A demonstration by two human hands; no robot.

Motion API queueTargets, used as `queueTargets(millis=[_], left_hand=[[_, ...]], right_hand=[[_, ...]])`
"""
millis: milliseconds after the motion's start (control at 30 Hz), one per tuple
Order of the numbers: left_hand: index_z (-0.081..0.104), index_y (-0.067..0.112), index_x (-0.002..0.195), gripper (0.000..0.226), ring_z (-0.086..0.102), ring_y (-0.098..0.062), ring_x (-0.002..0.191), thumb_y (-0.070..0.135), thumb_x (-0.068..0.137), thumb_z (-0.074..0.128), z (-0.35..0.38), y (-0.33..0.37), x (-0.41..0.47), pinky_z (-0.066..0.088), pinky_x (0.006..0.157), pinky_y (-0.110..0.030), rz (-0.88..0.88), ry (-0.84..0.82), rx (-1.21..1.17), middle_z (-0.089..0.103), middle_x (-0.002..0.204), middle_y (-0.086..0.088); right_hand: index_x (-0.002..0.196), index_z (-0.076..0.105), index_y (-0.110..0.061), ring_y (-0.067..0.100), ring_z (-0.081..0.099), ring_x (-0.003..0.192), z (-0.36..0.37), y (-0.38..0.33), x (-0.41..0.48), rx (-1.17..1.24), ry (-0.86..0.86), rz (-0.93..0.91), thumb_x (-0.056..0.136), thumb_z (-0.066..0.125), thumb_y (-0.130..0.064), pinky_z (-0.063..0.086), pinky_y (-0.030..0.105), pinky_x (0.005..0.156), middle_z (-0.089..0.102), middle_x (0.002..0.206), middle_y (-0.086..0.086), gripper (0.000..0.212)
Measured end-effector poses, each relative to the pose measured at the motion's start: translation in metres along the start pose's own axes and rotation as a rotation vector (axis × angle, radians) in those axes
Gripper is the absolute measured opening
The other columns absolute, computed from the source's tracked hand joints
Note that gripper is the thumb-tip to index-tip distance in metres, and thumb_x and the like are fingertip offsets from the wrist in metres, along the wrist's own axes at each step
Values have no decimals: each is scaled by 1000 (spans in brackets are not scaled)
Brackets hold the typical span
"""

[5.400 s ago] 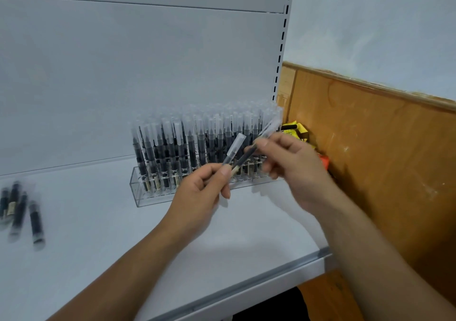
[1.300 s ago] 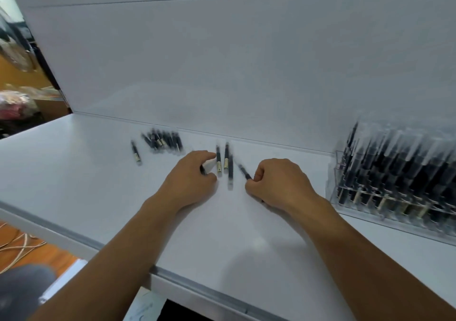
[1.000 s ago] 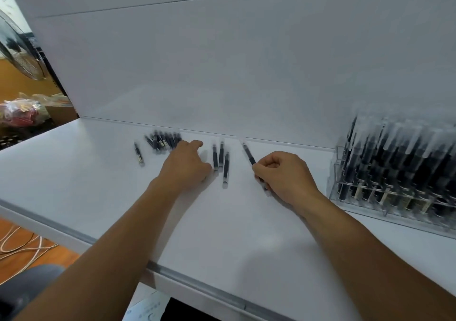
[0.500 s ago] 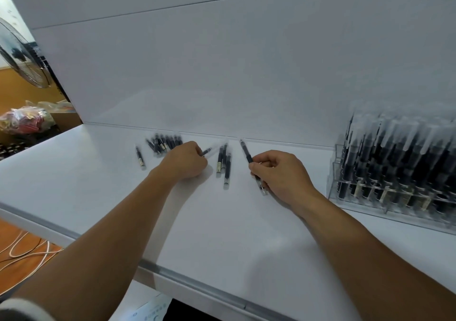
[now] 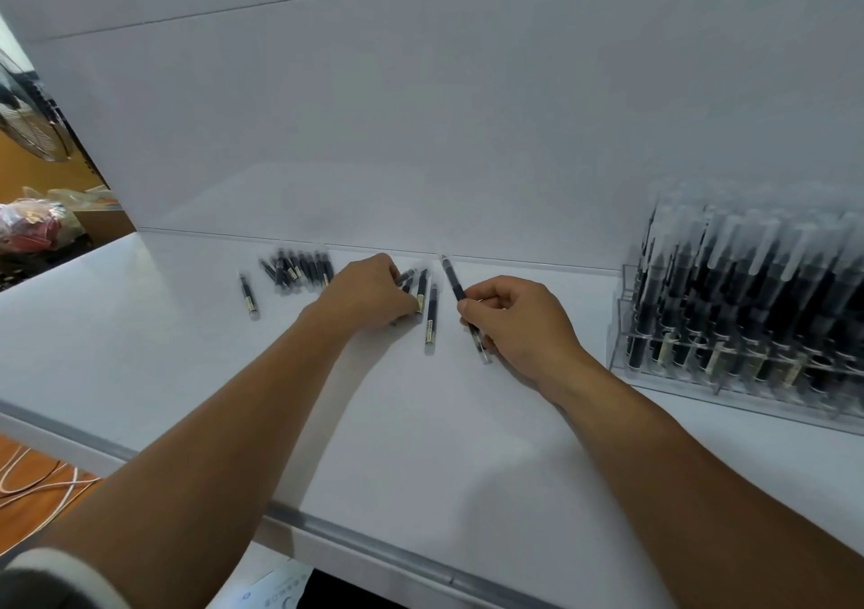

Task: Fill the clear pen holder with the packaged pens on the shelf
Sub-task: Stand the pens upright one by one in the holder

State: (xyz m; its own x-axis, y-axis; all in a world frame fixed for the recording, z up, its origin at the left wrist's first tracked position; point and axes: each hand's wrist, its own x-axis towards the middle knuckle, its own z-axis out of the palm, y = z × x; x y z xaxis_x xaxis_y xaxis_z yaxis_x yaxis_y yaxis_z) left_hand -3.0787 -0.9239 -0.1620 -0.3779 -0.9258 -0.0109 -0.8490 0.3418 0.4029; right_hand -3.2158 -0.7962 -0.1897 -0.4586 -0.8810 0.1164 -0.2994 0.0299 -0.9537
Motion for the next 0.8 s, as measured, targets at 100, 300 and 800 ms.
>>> queueTargets(millis=[100, 300, 800], left_hand=[[60, 16, 95, 29, 62, -19, 86, 26, 72, 71, 1, -1, -1, 50, 71, -34, 1, 23, 14, 67, 82, -2], [59, 18, 91, 6, 57, -19, 76, 21, 85, 60, 1, -18, -15, 47, 71, -34, 24, 67, -342, 61, 81, 0], [64, 14, 93, 11, 48, -10, 54, 8, 95, 55, 10, 63, -100, 33, 48, -17, 457, -97, -1105, 62, 68, 6]], right_hand=[[81, 69, -28, 6, 62, 60, 0, 0, 0, -6, -11, -7, 86, 69, -21, 58, 41, 78, 74, 76, -1, 8], [77, 70, -30, 11, 63, 61, -2, -6, -5, -31, -28, -14, 88, 67, -21, 57, 40, 76, 73, 77, -1, 14], [79, 63, -24, 11, 68, 61, -90, -63, -83, -117, 207, -196, 86, 70, -21, 57, 36, 70, 72, 78, -2, 10]])
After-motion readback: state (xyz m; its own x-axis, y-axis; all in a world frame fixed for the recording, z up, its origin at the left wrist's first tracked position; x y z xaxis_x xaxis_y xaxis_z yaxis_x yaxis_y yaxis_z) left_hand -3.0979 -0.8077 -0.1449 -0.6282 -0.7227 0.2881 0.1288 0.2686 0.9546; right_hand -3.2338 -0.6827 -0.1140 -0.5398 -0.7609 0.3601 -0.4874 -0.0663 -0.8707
